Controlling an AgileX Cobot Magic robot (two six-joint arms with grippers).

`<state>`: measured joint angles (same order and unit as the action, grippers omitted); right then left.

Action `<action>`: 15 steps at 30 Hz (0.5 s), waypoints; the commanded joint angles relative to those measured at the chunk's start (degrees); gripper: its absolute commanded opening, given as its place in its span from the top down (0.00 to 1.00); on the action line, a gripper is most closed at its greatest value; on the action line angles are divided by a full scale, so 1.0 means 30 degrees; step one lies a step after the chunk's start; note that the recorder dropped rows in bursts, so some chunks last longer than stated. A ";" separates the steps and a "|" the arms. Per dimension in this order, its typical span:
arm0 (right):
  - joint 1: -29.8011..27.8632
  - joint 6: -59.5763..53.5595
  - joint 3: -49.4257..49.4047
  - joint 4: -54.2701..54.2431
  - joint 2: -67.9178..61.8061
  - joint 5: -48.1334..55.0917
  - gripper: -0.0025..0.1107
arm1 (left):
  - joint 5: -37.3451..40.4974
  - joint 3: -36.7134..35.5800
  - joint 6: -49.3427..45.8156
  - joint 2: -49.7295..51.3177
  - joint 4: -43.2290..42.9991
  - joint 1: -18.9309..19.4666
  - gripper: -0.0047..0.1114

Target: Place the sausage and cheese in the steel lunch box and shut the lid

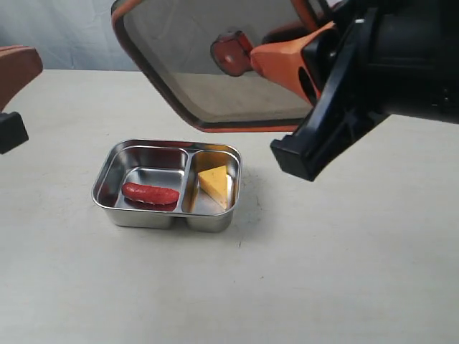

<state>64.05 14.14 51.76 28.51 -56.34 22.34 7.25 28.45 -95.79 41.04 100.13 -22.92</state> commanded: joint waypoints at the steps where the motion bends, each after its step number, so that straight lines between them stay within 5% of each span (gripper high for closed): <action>1: -0.0024 0.3811 -0.1256 0.2805 0.0611 -0.2007 0.99 | 0.2129 -0.0457 0.0437 -0.0121 -0.0062 -0.0013 0.96; 9: -0.0024 0.5019 -0.4189 0.8095 0.0611 -0.4006 0.99 | 0.4663 -0.1558 0.0437 -0.0121 -0.0062 -0.0013 0.96; 15: -0.0024 0.5019 -0.4787 1.1481 0.0611 -0.1351 0.99 | 0.5593 -0.1814 0.0550 -0.0143 -0.0062 -0.0013 0.96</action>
<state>64.05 28.88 37.67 57.83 -54.81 13.95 22.78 23.36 -94.53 41.04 100.00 -22.92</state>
